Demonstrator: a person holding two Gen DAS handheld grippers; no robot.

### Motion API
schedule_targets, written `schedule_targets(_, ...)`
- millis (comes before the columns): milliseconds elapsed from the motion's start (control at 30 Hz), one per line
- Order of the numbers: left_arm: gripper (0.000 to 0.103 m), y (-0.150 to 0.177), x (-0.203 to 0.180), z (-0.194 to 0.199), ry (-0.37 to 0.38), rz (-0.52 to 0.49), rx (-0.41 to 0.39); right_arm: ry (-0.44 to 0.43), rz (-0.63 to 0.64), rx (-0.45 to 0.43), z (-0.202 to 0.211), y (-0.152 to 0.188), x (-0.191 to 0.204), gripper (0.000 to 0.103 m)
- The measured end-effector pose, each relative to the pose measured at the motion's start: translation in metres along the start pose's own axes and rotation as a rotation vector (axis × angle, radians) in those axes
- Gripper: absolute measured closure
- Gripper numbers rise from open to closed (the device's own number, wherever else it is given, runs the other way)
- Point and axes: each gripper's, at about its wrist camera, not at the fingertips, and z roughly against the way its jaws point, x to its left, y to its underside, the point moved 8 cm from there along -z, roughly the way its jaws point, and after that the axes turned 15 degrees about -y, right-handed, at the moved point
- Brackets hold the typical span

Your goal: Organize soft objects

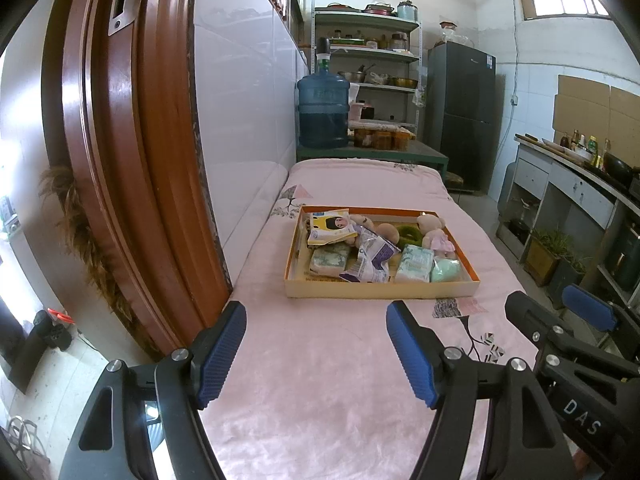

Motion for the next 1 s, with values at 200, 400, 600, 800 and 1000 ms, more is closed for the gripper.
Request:
schedule_targets(200, 0.03, 0.0005, -0.0002, 0.0, 0.001, 0.0, 0.001, -0.001, 0.0, 0.001, -0.0005, 0.0009, 0.0001, 0.031)
schedule_targets(400, 0.03, 0.0025, -0.002, -0.0002, 0.0, -0.001, 0.002, -0.001, -0.001, 0.002, -0.0008, 0.0024, 0.0, 0.031)
schedule_targets(600, 0.03, 0.002, -0.0016, -0.0005, 0.001, -0.002, 0.003, -0.002, -0.002, 0.003, -0.001, 0.0021, 0.0001, 0.031)
schedule_targets(800, 0.03, 0.0053, -0.0038, -0.0008, 0.002, -0.003, 0.005, -0.001, -0.001, 0.003, -0.0011, 0.0014, 0.0002, 0.031)
schedule_targets(1000, 0.03, 0.0053, -0.0037, -0.0015, 0.001, -0.004, 0.005, -0.001, -0.001, 0.005, -0.0019, 0.0036, -0.0003, 0.031)
